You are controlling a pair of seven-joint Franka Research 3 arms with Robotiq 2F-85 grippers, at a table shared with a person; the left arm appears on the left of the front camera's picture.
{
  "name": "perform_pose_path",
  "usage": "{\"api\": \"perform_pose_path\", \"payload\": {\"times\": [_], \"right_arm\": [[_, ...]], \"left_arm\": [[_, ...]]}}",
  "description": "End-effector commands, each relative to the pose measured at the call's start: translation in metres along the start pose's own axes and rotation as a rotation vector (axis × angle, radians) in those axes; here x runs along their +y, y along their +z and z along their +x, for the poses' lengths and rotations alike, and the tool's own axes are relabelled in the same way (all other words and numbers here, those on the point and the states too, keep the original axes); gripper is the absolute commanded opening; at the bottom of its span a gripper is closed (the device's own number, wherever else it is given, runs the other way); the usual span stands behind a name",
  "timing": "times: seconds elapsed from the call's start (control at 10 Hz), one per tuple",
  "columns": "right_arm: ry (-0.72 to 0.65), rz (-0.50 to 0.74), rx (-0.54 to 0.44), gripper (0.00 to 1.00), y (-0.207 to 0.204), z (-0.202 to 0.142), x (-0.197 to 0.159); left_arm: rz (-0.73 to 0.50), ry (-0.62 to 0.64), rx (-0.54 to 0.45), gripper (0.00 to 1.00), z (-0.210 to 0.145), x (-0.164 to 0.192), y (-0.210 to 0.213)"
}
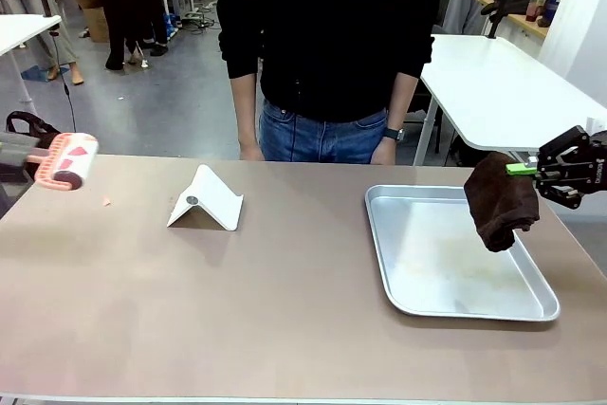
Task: Clean the surface of the table.
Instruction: Clean the area not pointed to by the person.
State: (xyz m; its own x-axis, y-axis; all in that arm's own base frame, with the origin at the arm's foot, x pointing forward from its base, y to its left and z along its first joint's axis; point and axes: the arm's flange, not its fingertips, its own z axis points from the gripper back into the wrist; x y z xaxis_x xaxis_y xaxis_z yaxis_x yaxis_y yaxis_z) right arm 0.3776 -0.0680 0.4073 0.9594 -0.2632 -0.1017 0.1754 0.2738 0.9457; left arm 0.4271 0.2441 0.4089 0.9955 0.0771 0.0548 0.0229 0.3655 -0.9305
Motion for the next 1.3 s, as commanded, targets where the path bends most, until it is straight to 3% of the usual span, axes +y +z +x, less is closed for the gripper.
{"api": "perform_pose_path", "payload": {"times": [0.0,0.2,0.4,0.5,1.2], "right_arm": [[0.017,0.004,0.008,0.12,0.003,-0.001,0.001],[0.017,0.004,0.008,0.12,0.003,-0.001,0.001],[0.017,0.004,0.008,0.12,0.003,-0.001,0.001],[0.017,0.004,0.008,0.12,0.003,-0.001,0.001],[0.017,0.004,0.008,0.12,0.003,-0.001,0.001]], "left_arm": [[0.0,-0.001,-0.013,0.22,-0.008,0.021,0.039],[-0.023,0.036,-0.078,0.22,-0.019,0.052,0.074],[-0.072,0.112,-0.112,0.22,-0.02,0.078,0.075],[-0.005,0.074,-0.084,0.22,-0.03,0.063,0.078],[0.011,0.058,-0.092,0.22,-0.017,0.065,0.072]]}}
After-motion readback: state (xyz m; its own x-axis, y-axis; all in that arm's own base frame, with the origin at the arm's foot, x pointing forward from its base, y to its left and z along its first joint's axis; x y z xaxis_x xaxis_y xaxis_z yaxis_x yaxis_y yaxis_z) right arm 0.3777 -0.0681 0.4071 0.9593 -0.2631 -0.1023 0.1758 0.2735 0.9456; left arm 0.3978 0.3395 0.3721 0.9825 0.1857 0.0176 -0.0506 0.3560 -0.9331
